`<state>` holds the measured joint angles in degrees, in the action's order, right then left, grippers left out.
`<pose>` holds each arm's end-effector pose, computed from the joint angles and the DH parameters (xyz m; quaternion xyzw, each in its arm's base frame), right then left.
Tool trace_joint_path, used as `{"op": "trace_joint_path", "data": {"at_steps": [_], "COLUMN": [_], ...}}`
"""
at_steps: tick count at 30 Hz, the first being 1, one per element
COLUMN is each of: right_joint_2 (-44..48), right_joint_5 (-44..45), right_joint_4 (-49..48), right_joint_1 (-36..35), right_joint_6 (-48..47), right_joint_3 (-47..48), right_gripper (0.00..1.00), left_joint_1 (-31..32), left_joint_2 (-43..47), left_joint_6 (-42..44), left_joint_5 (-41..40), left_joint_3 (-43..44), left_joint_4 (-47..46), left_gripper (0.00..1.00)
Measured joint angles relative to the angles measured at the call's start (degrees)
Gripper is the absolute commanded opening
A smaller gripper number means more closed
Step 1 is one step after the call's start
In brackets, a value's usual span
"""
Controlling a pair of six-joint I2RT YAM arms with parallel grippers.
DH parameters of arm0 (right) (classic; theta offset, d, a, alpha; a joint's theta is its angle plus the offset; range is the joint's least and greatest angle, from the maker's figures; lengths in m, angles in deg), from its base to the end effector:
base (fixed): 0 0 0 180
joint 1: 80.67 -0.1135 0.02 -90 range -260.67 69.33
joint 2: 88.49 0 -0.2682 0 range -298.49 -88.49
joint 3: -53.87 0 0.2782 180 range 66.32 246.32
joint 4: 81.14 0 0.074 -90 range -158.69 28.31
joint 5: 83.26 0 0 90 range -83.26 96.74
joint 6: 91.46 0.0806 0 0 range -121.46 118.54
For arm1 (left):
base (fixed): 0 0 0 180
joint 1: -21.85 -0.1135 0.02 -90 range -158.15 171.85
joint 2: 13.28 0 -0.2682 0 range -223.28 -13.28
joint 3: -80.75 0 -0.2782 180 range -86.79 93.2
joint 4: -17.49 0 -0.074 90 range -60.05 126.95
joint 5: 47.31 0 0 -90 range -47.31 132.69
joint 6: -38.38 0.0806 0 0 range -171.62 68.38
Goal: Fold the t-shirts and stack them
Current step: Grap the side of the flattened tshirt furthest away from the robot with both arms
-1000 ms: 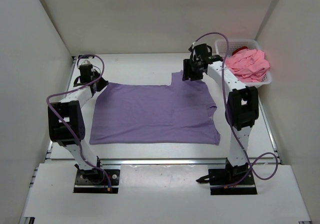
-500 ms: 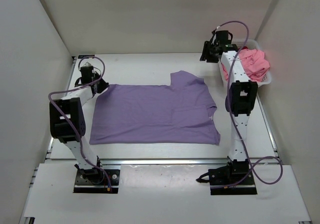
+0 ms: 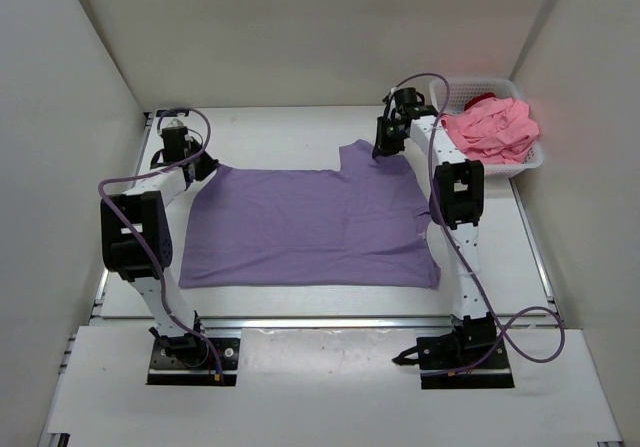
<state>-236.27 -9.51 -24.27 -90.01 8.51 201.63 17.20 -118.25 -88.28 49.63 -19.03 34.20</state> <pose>0.5961 0.1209 0.1296 -0.0351 0.9491 0.1809 0.2554 0.4566 0.0274 0.1542 -0.2977 0.8602 -0.1662 0.3792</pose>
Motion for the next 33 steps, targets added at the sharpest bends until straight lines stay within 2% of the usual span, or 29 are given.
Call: {"op": "trace_joint_path", "data": {"at_steps": [2, 5, 8, 10, 14, 17, 20, 23, 25, 26, 27, 29, 32, 33], "right_joint_2": [0.00, 0.20, 1.44, 3.67, 10.56, 14.25, 14.03, 13.90, 14.36, 14.47, 14.38, 13.16, 12.24, 12.24], "right_joint_5": [-1.99, -1.53, 5.55, 12.07, 22.73, 27.28, 28.92, 27.65, 26.58, 25.33, 24.04, 21.49, 17.97, 16.90], "right_joint_4": [0.79, 1.03, 1.29, 1.14, -1.03, -2.45, -1.55, 0.39, 0.02, -0.07, 0.20, 0.11, -1.92, -2.43], "right_joint_1": [0.04, -0.11, -1.22, -3.06, -9.18, -14.78, -19.43, -20.83, -18.78, -16.79, -14.36, -8.46, -0.31, 1.62], "right_joint_6": [0.55, 0.55, -1.14, -2.71, -5.51, -6.73, -7.96, -8.31, -8.24, -8.13, -7.80, -6.91, -6.38, -6.36], "right_joint_3": [-0.11, -0.11, -0.11, -1.07, -6.58, -11.89, -13.31, -13.38, -13.38, -13.07, -11.85, -7.87, -4.22, -4.22], "right_gripper": [0.00, 0.00, 0.00, 0.10, 0.24, 0.50, 0.52, 0.46, 0.24, 0.21, 0.25, 0.48, 0.60, 0.61], "left_joint_1": [0.00, 0.00, 0.00, -0.02, -0.46, -0.92, -1.68, -2.01, -2.12, -2.05, -1.99, -1.81, -1.60, -1.57], "left_joint_2": [0.00, 0.00, 0.00, 0.00, 0.07, 0.07, 0.11, 0.17, 0.17, 0.17, 0.17, 0.17, 0.17, 0.17], "left_joint_6": [-0.04, -0.17, -0.24, -0.24, -0.26, -0.33, -0.52, -0.83, -0.94, -0.94, -1.01, -1.14, -1.11, -1.09], "left_joint_5": [0.02, 0.04, 0.07, 0.07, 0.09, 0.20, 0.31, 0.57, 0.68, 0.81, 0.96, 1.11, 1.22, 1.25], "left_joint_3": [0.00, 0.00, 0.00, 0.00, 0.00, 0.00, -0.02, -0.02, 0.00, -0.02, 0.00, -0.02, 0.00, 0.00], "left_joint_4": [0.00, 0.00, 0.02, 0.02, 0.02, 0.00, 0.00, -0.04, -0.07, -0.09, -0.20, -0.39, -0.44, -0.44], "left_gripper": [0.00, 0.00, 0.00, 0.00, 0.00, 0.00, 0.00, 0.00, 0.00, 0.00, 0.00, 0.00, 0.00, 0.00]}}
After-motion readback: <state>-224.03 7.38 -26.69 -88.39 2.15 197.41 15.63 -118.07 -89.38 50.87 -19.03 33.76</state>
